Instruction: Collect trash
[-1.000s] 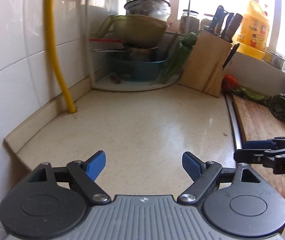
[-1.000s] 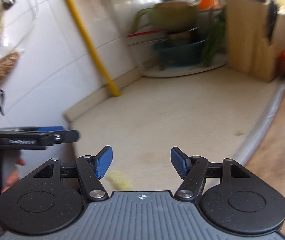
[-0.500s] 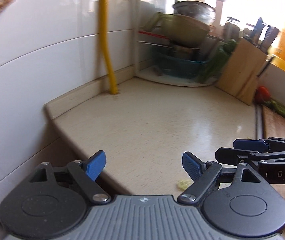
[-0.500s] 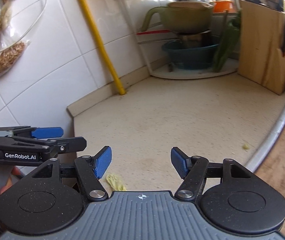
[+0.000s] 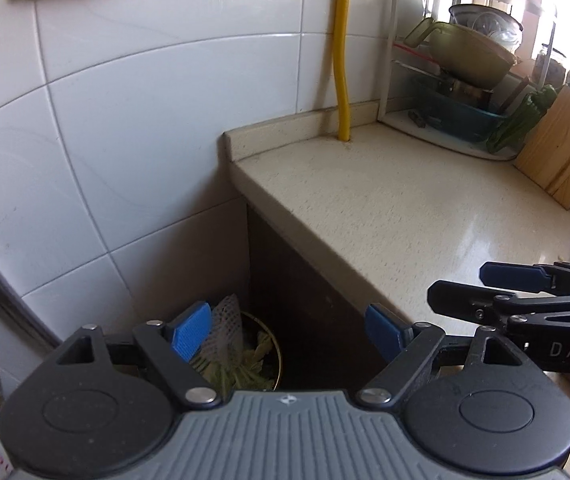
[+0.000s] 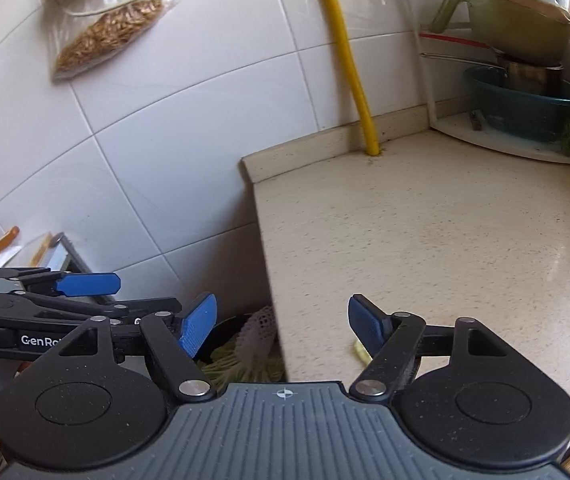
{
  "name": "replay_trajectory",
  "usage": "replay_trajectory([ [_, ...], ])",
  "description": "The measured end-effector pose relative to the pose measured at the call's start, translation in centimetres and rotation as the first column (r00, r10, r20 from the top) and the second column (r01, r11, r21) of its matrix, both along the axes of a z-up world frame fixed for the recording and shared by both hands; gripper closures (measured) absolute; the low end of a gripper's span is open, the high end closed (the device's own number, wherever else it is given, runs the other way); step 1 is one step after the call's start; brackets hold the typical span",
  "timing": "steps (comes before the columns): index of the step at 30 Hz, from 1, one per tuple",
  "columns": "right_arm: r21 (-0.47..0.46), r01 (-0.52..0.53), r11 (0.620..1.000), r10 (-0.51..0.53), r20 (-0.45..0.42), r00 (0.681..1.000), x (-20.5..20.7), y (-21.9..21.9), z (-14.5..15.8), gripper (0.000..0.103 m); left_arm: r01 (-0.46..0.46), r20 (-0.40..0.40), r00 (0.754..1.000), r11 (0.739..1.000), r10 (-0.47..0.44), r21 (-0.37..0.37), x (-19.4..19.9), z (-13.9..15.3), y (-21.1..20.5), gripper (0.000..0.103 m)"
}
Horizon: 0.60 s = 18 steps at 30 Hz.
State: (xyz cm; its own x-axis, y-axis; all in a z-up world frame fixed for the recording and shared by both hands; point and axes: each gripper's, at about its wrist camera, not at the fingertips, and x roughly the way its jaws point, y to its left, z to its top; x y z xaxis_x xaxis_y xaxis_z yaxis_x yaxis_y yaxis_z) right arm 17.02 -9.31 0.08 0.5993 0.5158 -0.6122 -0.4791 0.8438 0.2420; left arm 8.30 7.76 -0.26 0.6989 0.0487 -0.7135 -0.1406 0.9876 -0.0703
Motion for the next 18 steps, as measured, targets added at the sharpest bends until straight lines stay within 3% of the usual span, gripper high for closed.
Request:
replay_trajectory([
  [18,-0.080,0.088,0.993,-0.092,-0.036,0.995,-7.3,3.1,-0.7,0.021,-0.007,-0.080,0.997,1.000,0.006,-0.012,-5.1,-1.1,1.2,0.020],
])
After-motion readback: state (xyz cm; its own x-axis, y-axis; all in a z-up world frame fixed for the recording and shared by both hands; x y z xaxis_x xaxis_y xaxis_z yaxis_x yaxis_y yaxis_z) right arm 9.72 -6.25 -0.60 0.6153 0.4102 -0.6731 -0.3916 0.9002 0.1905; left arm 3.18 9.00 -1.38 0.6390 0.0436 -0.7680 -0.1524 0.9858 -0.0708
